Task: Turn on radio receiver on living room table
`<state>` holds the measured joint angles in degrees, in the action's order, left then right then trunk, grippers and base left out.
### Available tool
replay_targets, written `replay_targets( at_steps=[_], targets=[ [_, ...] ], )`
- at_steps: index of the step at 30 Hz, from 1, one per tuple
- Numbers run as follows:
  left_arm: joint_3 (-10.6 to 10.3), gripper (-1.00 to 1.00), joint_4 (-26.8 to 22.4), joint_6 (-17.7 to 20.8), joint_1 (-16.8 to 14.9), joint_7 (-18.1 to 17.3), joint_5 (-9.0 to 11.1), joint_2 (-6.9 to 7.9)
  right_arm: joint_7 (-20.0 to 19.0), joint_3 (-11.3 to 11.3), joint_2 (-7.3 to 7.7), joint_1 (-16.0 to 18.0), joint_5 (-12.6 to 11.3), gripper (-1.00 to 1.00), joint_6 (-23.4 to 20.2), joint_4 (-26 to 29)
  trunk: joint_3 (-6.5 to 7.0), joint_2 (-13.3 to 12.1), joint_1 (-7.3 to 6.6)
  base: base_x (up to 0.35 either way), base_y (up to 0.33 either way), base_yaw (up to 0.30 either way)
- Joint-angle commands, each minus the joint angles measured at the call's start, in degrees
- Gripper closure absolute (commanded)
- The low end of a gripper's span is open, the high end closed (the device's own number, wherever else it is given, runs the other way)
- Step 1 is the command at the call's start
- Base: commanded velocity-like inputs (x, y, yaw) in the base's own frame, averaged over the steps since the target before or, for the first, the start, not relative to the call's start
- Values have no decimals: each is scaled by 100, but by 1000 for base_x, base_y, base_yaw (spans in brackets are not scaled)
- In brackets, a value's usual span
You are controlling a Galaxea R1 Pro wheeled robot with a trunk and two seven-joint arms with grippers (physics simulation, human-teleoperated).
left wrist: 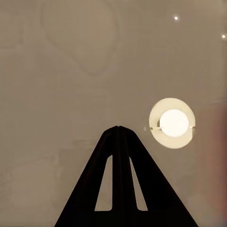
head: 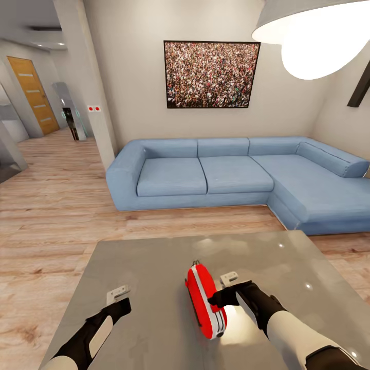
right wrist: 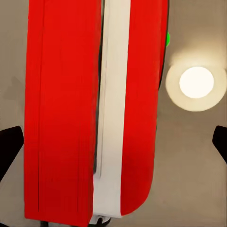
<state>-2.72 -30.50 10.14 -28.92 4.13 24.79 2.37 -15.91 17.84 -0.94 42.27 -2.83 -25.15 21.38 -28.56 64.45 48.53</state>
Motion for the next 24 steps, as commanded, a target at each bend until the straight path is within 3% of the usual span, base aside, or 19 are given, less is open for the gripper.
replay_targets(
  at_steps=[1, 11, 24],
  targets=[
    [0, 100, 0, -1, 1, 0, 3, 0, 1, 0, 1, 0, 4, -100, 1, -1, 0, 0, 0, 0, 0, 0],
    [0, 100, 0, -20, 0, -2, -1, 46, 1, 5, 1, 0, 11, -100, 1, -3, 0, 0, 0, 0, 0, 0],
    [-9, 100, 0, -18, 1, 6, -9, 121, 1, 4, -2, 0, 11, -100, 8, -3, 233, -521, -286, 0, 0, 0]
  ],
)
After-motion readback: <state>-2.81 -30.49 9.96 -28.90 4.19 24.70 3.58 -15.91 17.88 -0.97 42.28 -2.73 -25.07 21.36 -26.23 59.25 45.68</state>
